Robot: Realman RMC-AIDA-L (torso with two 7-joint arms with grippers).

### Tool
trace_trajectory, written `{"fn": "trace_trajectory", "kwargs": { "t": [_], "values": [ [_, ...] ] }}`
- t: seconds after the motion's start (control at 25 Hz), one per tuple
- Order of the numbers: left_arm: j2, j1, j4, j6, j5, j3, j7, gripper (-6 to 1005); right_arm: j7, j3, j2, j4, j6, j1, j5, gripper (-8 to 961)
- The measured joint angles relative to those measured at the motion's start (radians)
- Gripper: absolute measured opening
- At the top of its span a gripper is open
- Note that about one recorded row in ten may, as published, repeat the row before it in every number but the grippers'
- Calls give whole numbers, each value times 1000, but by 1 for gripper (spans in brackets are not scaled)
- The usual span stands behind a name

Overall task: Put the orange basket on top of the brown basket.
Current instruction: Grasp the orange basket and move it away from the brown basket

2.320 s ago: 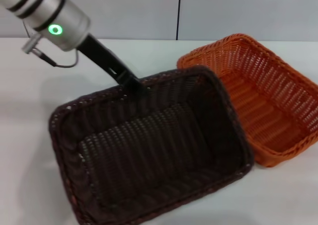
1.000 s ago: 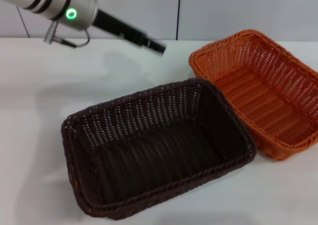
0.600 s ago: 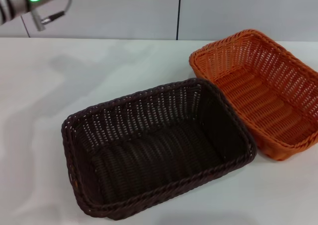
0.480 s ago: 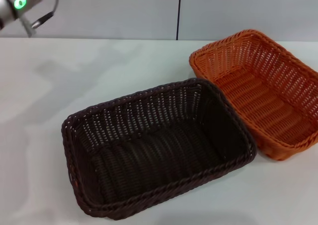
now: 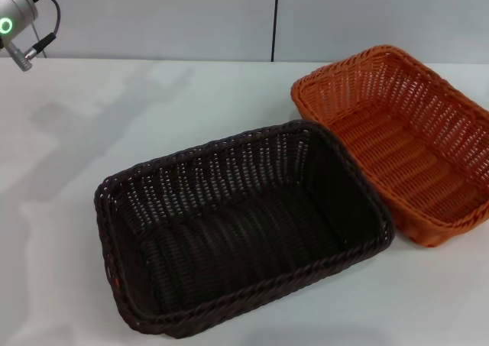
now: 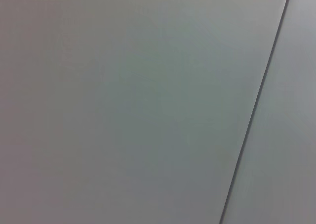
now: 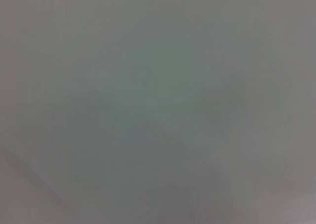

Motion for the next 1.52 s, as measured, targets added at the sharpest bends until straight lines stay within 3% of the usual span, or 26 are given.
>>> {"fn": "trace_trajectory", "kwargs": {
  "t": [0.04, 0.08, 0.24, 0.36, 0.44, 0.6, 0.64, 0.92, 1.32, 1.52],
  "values": [
    [0, -1, 2, 0, 0, 0, 5, 834, 84, 93, -18, -75, -185, 22, -137, 706],
    [0, -3, 4, 0, 0, 0, 12, 834, 84, 93, -18, -75, -185, 22, -137, 706],
    [-2, -8, 10, 2, 4, 2, 33, 834, 166, 196, -65, -225, -608, 80, -366, 706],
    [-2, -9, 10, 2, 4, 2, 33, 833, 162, 200, -68, -291, -698, 93, -458, 706],
    [0, -6, 10, 3, 5, 0, 32, 833, 152, 193, -74, -341, -756, 127, -639, 706],
    [0, -10, 10, 4, 5, 2, 31, 834, 154, 191, -75, -315, -791, 165, -752, 706],
    [0, -12, 11, 4, 6, 4, 30, 834, 172, 189, -66, -293, -799, 175, -767, 706],
    [3, -28, 22, 2, 29, 40, 30, 832, 232, 222, -49, -221, -782, 170, -717, 706],
    [8, -50, 29, 11, 71, 67, 28, 829, 353, 297, -115, -9, -762, 55, -392, 706],
    [10, -70, 43, 21, 86, 67, 28, 829, 372, 284, -125, 20, -764, 41, -398, 706]
  ]
}}
